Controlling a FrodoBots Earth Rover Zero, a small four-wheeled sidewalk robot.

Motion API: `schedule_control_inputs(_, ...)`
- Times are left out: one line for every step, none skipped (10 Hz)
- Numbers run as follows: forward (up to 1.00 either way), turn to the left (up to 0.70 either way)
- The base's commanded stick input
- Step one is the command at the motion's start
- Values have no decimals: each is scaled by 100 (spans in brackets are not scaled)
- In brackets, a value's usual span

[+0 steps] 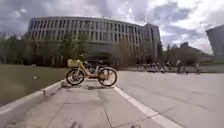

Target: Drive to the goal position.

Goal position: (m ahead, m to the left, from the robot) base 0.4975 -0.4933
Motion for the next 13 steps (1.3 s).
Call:
schedule_control_inputs(70,0)
schedule_control_inputs(70,0)
schedule_control_inputs(70,0)
schedule_control_inputs(70,-5)
schedule_control_inputs(70,-16)
schedule_control_inputs(70,-29)
schedule_control_inputs(70,-29)
schedule_control_inputs(70,-29)
schedule_control_inputs(70,-29)
schedule_control_inputs(70,-29)
schedule_control_inputs(70,-29)
schedule_control_inputs(70,-29)
schedule_control_inputs(70,-29)
